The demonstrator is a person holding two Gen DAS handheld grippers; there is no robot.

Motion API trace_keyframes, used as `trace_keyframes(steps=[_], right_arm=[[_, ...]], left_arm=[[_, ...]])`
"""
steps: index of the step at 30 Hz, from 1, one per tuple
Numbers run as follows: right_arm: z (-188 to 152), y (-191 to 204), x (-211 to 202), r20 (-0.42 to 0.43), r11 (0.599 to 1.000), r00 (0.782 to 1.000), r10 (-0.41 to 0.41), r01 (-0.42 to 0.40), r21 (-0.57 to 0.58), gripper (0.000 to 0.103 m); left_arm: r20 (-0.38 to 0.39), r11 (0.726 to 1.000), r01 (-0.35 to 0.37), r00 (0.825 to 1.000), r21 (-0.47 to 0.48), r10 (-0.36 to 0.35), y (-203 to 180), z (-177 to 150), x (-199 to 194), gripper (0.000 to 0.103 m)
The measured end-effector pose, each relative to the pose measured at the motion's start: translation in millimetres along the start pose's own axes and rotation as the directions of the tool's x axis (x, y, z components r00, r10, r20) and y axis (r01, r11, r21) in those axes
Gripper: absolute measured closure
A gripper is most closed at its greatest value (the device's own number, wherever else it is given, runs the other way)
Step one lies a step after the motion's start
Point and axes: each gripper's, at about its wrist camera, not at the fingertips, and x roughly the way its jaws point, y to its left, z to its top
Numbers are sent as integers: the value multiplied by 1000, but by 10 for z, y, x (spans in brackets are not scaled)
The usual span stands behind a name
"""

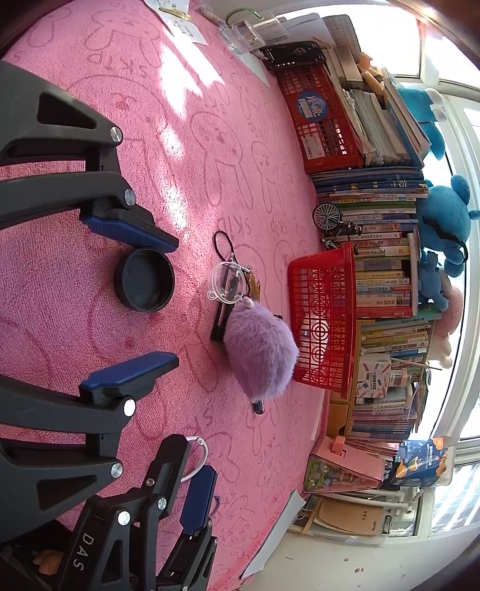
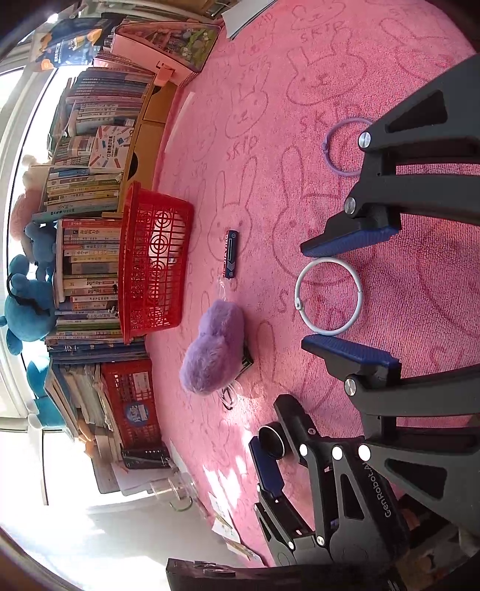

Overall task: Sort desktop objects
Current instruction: 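Grasp the white ring with the right gripper while the left gripper holds the black lid, then lift the white ring with the right gripper while the left gripper holds the lid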

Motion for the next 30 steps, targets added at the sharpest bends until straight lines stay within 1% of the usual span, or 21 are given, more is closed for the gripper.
trace_keyframes(steps=[9, 12, 14, 15, 17, 19, 20, 24, 27, 30], right_arm=[[11, 121, 7, 10, 999, 1000, 28, -27, -23, 59], [16, 131, 9, 3, 1000, 1000, 23, -23, -19, 59], [30, 134, -12, -2, 1000, 1000, 18, -18, -16, 59], [38, 143, -21, -2, 1000, 1000, 16, -16, -17, 59], [46, 174, -18, -3, 1000, 1000, -5, 5, -21, 59], [46, 200, 10, -21, 1000, 1000, -15, 15, -8, 59], [45, 210, 21, -32, 1000, 999, -20, 20, 5, 59], [86, 265, 42, -76, 997, 994, -78, 80, 22, 59], [146, 334, 38, -99, 990, 985, -144, 144, -8, 59], [182, 392, 52, -120, 979, 972, -203, 200, -35, 59]], left_arm=[[5, 1000, 2, 1000, -5, -2, 14, -1, 0, 48], [1, 1000, -10, 1000, 1, 10, -3, 3, 10, 48], [5, 1000, -11, 1000, 1, 11, -9, 3, 12, 50], [9, 1000, -14, 1000, -1, 14, -9, -3, 10, 53], [21, 1000, -28, 999, -7, 28, -6, -18, 7, 60], [30, 999, -47, 998, -15, 47, -3, -28, 6, 69], [34, 998, -56, 998, -19, 57, 0, -31, 6, 71], [32, 997, -61, 998, -55, 63, 47, -27, 2, 71], [34, 995, -72, 997, -65, 75, 61, -35, -6, 71], [33, 995, -76, 996, -57, 78, 51, -43, -8, 71]])
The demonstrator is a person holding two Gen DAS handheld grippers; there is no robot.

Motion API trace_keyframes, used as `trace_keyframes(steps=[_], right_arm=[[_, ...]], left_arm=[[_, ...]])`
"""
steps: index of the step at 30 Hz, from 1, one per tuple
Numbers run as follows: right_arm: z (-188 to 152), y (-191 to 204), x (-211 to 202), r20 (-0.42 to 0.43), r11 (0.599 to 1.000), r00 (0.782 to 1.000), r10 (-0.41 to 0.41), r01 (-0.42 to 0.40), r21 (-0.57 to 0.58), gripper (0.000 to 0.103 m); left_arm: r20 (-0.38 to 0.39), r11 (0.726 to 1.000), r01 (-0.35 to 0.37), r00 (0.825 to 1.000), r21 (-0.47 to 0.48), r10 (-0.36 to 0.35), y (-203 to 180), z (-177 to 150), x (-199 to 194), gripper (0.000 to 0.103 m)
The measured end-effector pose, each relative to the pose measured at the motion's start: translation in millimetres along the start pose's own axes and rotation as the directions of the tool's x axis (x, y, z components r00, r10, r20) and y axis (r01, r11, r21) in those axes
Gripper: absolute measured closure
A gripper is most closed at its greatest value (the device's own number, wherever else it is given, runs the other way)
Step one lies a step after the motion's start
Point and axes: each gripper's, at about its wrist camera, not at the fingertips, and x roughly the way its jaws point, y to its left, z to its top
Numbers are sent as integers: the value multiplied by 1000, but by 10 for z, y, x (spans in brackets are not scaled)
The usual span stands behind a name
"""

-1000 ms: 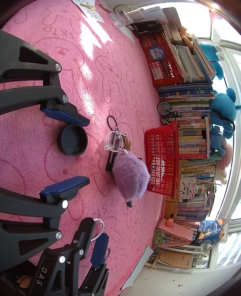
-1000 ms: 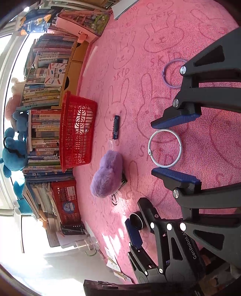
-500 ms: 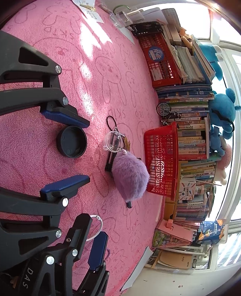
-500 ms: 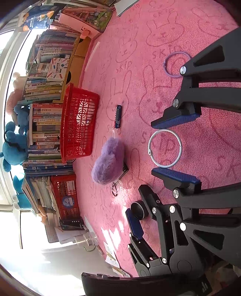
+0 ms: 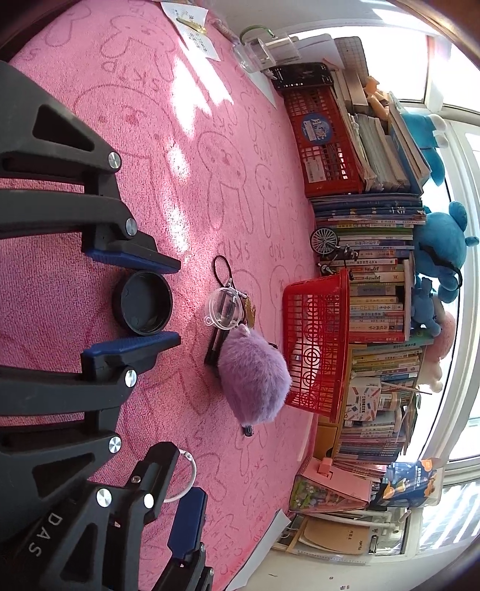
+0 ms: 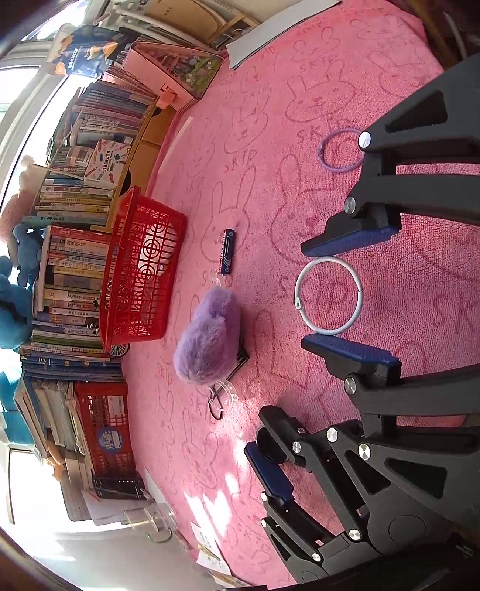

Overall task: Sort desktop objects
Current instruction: 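Lift the white ring with the right gripper while the left gripper holds the lid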

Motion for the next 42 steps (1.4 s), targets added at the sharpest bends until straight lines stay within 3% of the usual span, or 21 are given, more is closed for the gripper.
trace_keyframes(steps=[9, 32, 42], right_arm=[[37, -7, 94, -81, 997, 996, -44, 49, 66, 58], [34, 7, 105, -75, 994, 996, -45, 52, 93, 58], [73, -8, 121, -89, 991, 996, -33, 44, 128, 58]], left_arm=[[2, 1000, -13, 1000, -11, 13, 18, -12, -12, 72], [1, 1000, -16, 1000, -18, 16, 30, -21, -18, 72], [-39, 999, -21, 999, -39, 19, 63, 59, 7, 72]])
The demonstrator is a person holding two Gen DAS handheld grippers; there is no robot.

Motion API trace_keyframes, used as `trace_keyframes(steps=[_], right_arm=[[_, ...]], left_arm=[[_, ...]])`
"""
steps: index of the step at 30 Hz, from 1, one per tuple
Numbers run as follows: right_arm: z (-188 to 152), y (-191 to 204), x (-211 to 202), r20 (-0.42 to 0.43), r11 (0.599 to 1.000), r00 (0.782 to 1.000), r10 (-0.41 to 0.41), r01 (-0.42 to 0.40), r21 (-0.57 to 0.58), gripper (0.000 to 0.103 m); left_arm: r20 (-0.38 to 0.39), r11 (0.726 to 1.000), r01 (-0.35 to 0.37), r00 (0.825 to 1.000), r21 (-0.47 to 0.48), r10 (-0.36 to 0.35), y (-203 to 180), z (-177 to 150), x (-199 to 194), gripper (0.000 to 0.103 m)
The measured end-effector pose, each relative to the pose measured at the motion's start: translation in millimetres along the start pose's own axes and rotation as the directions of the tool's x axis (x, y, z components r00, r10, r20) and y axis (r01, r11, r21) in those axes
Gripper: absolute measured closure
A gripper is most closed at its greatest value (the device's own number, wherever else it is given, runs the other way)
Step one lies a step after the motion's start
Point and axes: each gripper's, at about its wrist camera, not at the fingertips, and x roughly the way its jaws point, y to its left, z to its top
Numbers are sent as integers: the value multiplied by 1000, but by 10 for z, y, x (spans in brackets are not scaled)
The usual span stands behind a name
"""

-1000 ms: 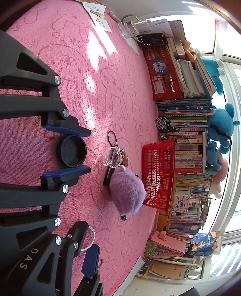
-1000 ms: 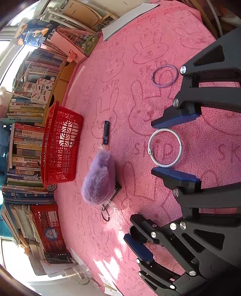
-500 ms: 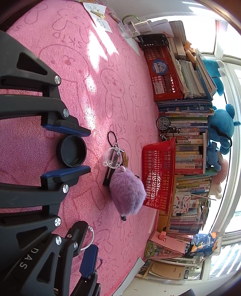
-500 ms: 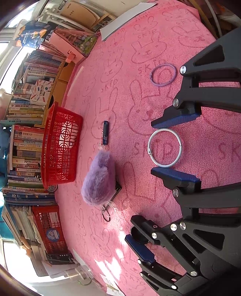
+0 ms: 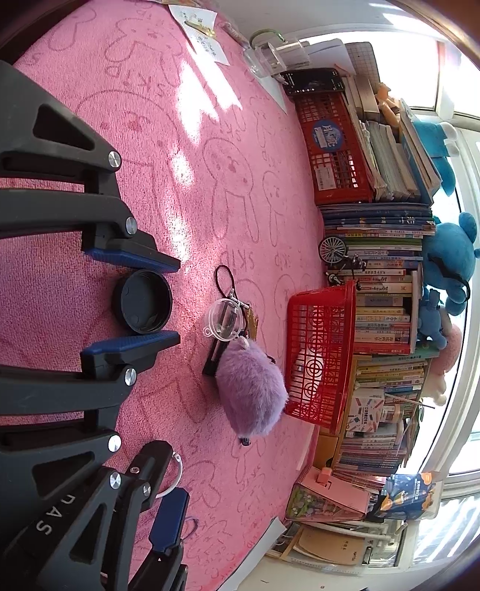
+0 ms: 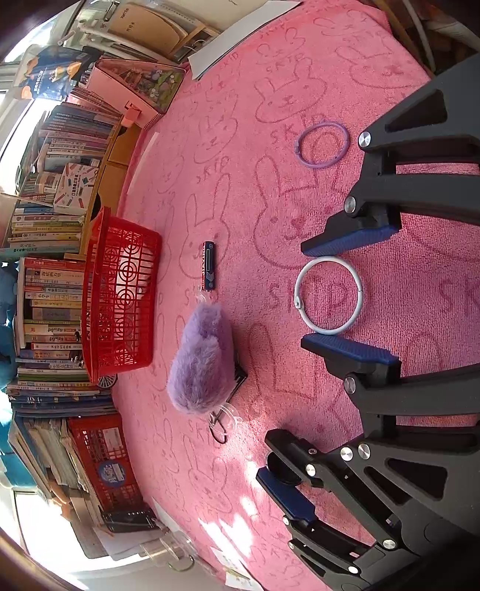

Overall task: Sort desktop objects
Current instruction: 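Lift the white ring with the right gripper while the left gripper holds the lid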

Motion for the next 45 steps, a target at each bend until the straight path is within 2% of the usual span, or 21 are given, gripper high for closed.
trace_keyframes(steps=[13, 26, 34, 39, 45], right_arm=[[24, 15, -27, 14, 1000, 999, 29, -29, 3, 58], [-4, -169, -94, 110, 991, 988, 110, -117, 62, 58], [-18, -171, -228, 193, 986, 968, 161, -168, 17, 59], [-51, -219, -362, 261, 984, 950, 173, -179, -3, 59], [-49, -388, -413, 289, 980, 939, 184, -198, 18, 59]], left_arm=[[0, 1000, -27, 1000, -4, 27, -3, 94, -68, 72], [5, 998, -69, 998, 12, 69, -138, 201, -183, 72], [66, 997, -73, 995, -13, 74, -127, 196, -366, 72], [113, 997, -79, 991, 15, 77, -216, 236, -487, 72], [112, 996, -65, 992, 63, 57, -395, 296, -500, 72]])
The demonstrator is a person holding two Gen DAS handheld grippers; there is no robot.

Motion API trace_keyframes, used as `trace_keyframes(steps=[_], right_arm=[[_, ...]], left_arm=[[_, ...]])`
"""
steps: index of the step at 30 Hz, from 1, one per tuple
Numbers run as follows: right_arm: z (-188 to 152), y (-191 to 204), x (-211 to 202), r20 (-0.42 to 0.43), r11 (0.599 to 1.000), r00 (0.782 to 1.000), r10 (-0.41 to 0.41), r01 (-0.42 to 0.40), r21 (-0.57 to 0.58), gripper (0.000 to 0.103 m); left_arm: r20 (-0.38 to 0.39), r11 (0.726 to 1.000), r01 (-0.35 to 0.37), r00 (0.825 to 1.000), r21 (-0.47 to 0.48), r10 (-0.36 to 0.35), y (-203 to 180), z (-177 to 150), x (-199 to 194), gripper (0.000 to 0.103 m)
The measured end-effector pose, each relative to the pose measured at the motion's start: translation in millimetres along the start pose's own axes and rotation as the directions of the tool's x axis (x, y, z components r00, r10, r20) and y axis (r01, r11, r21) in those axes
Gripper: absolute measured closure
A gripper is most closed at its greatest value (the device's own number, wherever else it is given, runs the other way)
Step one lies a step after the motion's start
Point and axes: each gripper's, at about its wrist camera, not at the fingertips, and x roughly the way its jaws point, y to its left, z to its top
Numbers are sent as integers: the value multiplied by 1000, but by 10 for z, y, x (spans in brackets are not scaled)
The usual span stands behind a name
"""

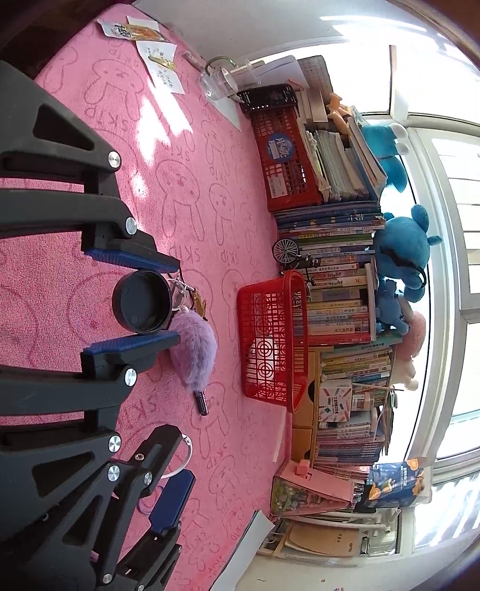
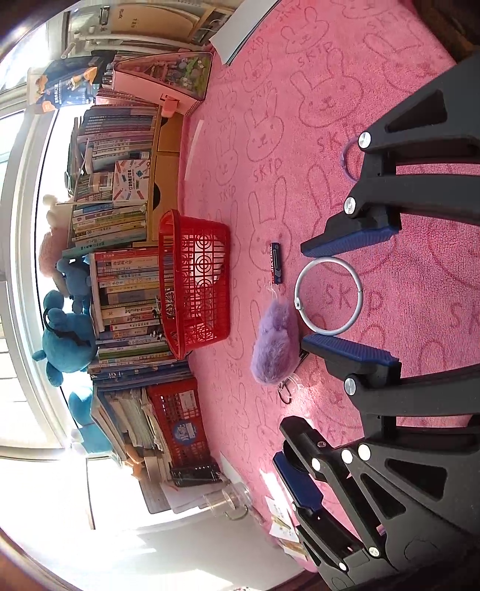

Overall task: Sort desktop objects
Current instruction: 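Lift the white ring with the right gripper while the left gripper holds the lid, then carry the lid with the left gripper while the right gripper carries the ring toward the basket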

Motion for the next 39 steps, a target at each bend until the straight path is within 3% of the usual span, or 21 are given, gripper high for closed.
trace_keyframes(steps=[17, 26, 39], right_arm=[[215, -316, 99, -19, 998, 998, -55, 56, 39, 59], [325, -375, 204, -45, 998, 998, -45, 47, 45, 59], [668, -361, 326, -43, 1000, 999, -7, 9, 28, 59]], left_arm=[[-123, 996, 86, 988, -37, -90, -196, 240, 323, 72], [-136, 995, 98, 986, -24, -100, -193, 388, 432, 72], [-145, 987, 144, 977, -76, -154, -69, 647, 596, 72]])
